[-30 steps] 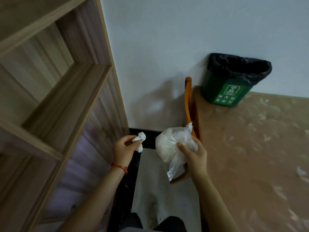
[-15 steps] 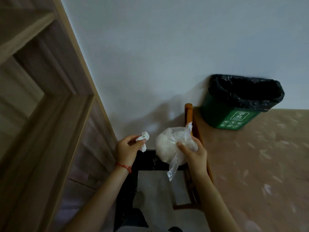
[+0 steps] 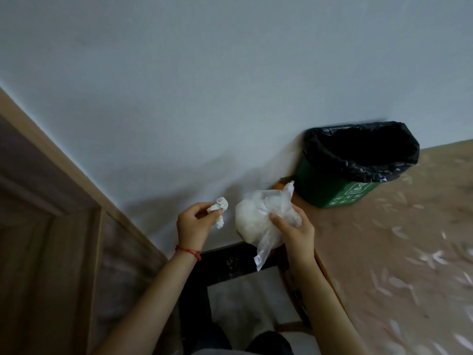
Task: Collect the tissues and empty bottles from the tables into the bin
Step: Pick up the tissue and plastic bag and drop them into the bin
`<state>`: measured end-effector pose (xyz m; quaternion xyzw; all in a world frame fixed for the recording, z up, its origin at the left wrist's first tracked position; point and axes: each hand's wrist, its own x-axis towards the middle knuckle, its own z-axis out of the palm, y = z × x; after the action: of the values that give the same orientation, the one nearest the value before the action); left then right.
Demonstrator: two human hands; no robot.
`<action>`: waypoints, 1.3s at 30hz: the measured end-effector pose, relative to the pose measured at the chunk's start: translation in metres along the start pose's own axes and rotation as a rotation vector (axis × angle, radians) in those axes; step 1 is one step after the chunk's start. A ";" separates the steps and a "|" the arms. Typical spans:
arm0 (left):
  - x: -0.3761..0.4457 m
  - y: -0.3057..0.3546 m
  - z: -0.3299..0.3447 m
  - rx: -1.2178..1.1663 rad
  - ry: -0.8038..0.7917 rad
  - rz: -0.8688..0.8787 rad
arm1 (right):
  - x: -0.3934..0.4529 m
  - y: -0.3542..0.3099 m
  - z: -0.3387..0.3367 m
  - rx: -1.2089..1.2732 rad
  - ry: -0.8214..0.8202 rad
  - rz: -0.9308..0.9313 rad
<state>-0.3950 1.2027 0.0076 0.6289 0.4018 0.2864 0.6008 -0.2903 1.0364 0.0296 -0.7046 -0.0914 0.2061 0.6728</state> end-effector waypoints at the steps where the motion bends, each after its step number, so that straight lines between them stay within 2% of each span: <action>1: 0.005 0.003 0.005 -0.005 -0.018 0.008 | 0.003 -0.002 -0.001 0.006 0.010 0.007; 12: 0.038 0.024 0.080 0.032 -0.227 0.105 | 0.027 -0.021 -0.055 0.229 0.161 0.011; 22: 0.032 0.045 0.165 0.113 -0.409 0.186 | 0.029 -0.023 -0.117 0.207 0.393 0.016; 34: 0.039 0.052 0.196 0.173 -0.523 0.203 | 0.045 -0.033 -0.137 0.272 0.498 0.033; 39: 0.047 0.057 0.203 0.182 -0.553 0.220 | 0.061 -0.056 -0.141 0.296 0.536 -0.014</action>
<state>-0.1909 1.1387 0.0353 0.7740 0.1765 0.1305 0.5940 -0.1684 0.9370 0.0758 -0.6275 0.1155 0.0191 0.7698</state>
